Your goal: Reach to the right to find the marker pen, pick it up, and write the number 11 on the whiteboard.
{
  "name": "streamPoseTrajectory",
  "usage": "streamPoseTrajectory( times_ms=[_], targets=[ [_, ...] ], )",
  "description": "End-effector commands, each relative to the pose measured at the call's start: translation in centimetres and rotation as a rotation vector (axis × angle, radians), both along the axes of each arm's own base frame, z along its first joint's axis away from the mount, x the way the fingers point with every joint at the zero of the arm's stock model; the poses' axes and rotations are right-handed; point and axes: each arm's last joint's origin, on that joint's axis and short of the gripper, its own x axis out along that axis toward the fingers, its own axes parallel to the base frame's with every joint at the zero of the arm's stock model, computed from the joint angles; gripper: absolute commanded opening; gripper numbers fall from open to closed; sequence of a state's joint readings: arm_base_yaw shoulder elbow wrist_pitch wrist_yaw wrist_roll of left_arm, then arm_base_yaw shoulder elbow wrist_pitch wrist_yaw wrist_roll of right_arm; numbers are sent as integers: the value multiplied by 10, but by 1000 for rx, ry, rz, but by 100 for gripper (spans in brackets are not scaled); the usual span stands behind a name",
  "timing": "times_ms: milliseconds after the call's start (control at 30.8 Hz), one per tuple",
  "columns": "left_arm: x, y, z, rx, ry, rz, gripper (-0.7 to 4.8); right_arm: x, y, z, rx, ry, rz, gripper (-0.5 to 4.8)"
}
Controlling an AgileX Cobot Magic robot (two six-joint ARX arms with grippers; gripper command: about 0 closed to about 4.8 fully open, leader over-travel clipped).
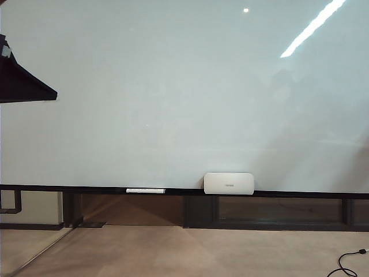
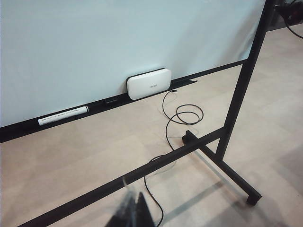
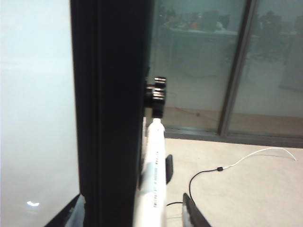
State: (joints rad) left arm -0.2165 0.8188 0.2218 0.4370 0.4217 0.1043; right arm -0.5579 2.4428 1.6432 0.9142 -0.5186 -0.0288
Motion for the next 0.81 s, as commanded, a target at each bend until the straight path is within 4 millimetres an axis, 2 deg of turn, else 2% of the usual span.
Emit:
streamPoseTrajectory(
  times_ms=[32, 292, 389, 811],
  targets=[
    [0, 0, 3, -5, -21, -2, -6, 0, -1, 2, -5, -7, -24, 261],
    [0, 0, 3, -11, -19, -2, -6, 0, -1, 0, -29, -4, -34, 259],
    [1, 0, 5, -12, -22, -2, -6, 1, -1, -4, -29, 2, -39, 230],
    [2, -1, 10, -16, -33, -9, -6, 1, -2, -5, -48, -12, -69, 229]
  ],
)
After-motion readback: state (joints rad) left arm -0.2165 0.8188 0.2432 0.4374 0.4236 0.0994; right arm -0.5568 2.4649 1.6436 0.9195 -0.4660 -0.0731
